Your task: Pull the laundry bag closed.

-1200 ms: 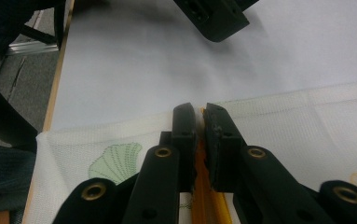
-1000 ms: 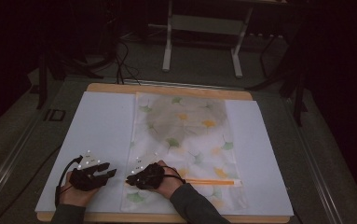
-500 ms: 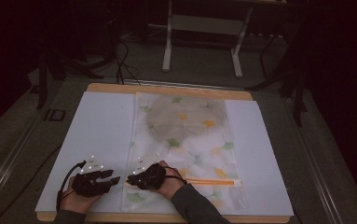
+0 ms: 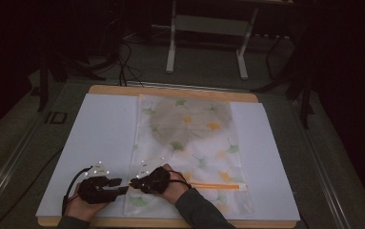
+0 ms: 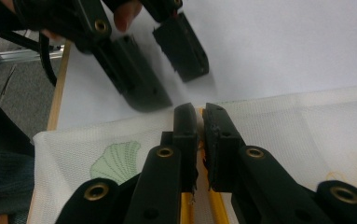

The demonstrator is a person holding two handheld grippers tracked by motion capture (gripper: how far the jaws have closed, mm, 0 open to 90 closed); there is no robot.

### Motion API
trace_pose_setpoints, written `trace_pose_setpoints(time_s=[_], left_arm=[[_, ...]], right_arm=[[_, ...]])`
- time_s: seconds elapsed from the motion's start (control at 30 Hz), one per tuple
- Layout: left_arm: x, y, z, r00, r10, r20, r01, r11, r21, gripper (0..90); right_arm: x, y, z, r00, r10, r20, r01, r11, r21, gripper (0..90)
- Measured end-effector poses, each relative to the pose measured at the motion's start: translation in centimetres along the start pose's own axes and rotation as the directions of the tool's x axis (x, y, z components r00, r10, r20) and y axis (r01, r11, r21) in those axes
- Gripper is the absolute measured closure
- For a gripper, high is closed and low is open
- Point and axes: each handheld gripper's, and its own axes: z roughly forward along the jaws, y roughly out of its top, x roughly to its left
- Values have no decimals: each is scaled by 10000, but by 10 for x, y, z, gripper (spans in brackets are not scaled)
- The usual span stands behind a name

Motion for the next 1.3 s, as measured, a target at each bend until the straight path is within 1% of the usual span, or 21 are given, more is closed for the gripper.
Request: trace_pose_setpoints(time_s=[0.03, 0.13, 0.2, 0.23, 0.27, 0.4, 0.47, 0.53, 0.57, 0.63, 0.67, 0.7, 0.8, 0.93, 1.0, 1.13, 1.3], left_arm=[[0, 0, 2, 9999, -77, 105, 77, 10000, 47, 534], [0, 1, 8, 9993, -131, 349, 120, 9994, 316, 534], [1, 1, 11, 9984, -195, 535, 173, 9990, 402, 536], [1, 1, 11, 9984, -195, 535, 173, 9990, 402, 536], [2, 2, 12, 9973, -265, 691, 238, 9990, 391, 536], [3, 3, 14, 9949, -407, 928, 371, 9985, 400, 562], [3, 5, 16, 9935, -435, 1052, 394, 9984, 411, 571], [3, 6, 18, 9930, -349, 1129, 299, 9985, 458, 585], [2, 7, 19, 9925, -364, 1167, 312, 9985, 458, 593], [2, 7, 20, 9925, -316, 1185, 260, 9985, 485, 621], [2, 8, 22, 9917, -369, 1235, 309, 9983, 501, 621], [2, 8, 22, 9914, -376, 1253, 313, 9981, 522, 658], [2, 8, 23, 9907, -365, 1307, 294, 9980, 560, 694], [1, 9, 24, 9908, -258, 1331, 177, 9980, 613, 786], [1, 9, 24, 9905, -276, 1347, 196, 9980, 606, 829], [2, 8, 23, 9894, -300, 1423, 228, 9984, 517, 855], [2, 8, 22, 9887, -340, 1457, 277, 9986, 453, 863]], right_arm=[[0, 0, 0, 10000, -11, 2, 11, 10000, -23, 841], [0, 1, -2, 10000, -17, 40, 17, 10000, -78, 841], [0, 2, -4, 10000, -70, 61, 70, 9999, -106, 842], [0, 2, -4, 10000, -70, 61, 70, 9999, -106, 842], [1, 3, -4, 9999, -81, 73, 82, 9999, -115, 842], [1, 3, -6, 9999, -119, 88, 120, 9998, -181, 842], [1, 4, -8, 9998, -155, 97, 157, 9997, -201, 843], [1, 4, -9, 9998, -161, 119, 164, 9996, -237, 843], [1, 5, -9, 9998, -186, 116, 189, 9995, -252, 843], [1, 5, -10, 9997, -197, 124, 200, 9995, -260, 843], [2, 5, -10, 9997, -208, 121, 211, 9994, -256, 843], [2, 5, -12, 9996, -235, 148, 240, 9993, -289, 843], [2, 5, -13, 9996, -246, 170, 251, 9991, -331, 843], [2, 4, -14, 9995, -249, 178, 255, 9991, -348, 843], [2, 4, -14, 9996, -233, 163, 237, 9993, -306, 843], [1, 2, -14, 9996, -218, 198, 223, 9993, -286, 845], [0, 0, -13, 9998, -131, 167, 135, 9995, -278, 847]])
